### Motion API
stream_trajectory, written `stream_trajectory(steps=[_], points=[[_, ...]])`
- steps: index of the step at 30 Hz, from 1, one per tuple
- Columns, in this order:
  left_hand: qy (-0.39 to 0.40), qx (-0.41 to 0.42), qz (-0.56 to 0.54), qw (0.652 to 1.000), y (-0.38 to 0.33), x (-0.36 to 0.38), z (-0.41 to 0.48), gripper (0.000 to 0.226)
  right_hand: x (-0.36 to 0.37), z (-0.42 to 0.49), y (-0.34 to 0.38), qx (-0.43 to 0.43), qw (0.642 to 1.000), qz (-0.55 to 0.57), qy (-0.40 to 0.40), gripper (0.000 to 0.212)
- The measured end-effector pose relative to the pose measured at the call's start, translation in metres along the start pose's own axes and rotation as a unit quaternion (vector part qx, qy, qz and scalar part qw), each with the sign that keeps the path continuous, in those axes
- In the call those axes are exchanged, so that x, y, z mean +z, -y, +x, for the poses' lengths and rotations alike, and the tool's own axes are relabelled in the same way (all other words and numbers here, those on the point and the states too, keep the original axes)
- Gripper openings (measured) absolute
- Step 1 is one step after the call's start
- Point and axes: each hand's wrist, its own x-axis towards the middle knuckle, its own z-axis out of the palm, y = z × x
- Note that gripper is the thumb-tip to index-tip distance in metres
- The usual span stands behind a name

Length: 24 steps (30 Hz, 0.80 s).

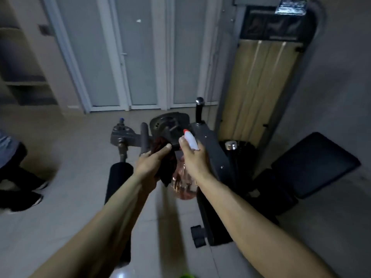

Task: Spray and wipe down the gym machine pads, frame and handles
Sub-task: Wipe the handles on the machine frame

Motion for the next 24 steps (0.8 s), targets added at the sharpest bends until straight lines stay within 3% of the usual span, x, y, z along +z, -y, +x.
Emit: stream_trajectory(steps=[5, 12, 17, 20, 24], points=[[0.012, -0.033, 0.078, 0.996, 0.006, 0.028, 0.039, 0.006, -0.017, -0.002, -0.04, 0.002, 0.997, -0.078, -0.019, 0.032], [0.082, -0.041, 0.248, 0.964, 0.009, 0.016, 0.101, 0.012, 0.002, -0.026, -0.088, 0.133, 0.975, -0.063, -0.165, 0.039], [0.185, 0.009, 0.377, 0.907, 0.017, 0.007, 0.14, 0.005, 0.039, -0.028, -0.104, 0.204, 0.951, -0.068, -0.223, 0.039], [0.244, 0.01, 0.375, 0.894, 0.013, -0.004, 0.166, 0.008, 0.071, -0.02, -0.099, 0.217, 0.933, -0.093, -0.273, 0.046], [0.318, -0.007, 0.33, 0.889, 0.009, -0.024, 0.215, 0.012, 0.124, -0.012, -0.095, 0.212, 0.888, -0.088, -0.399, 0.05]])
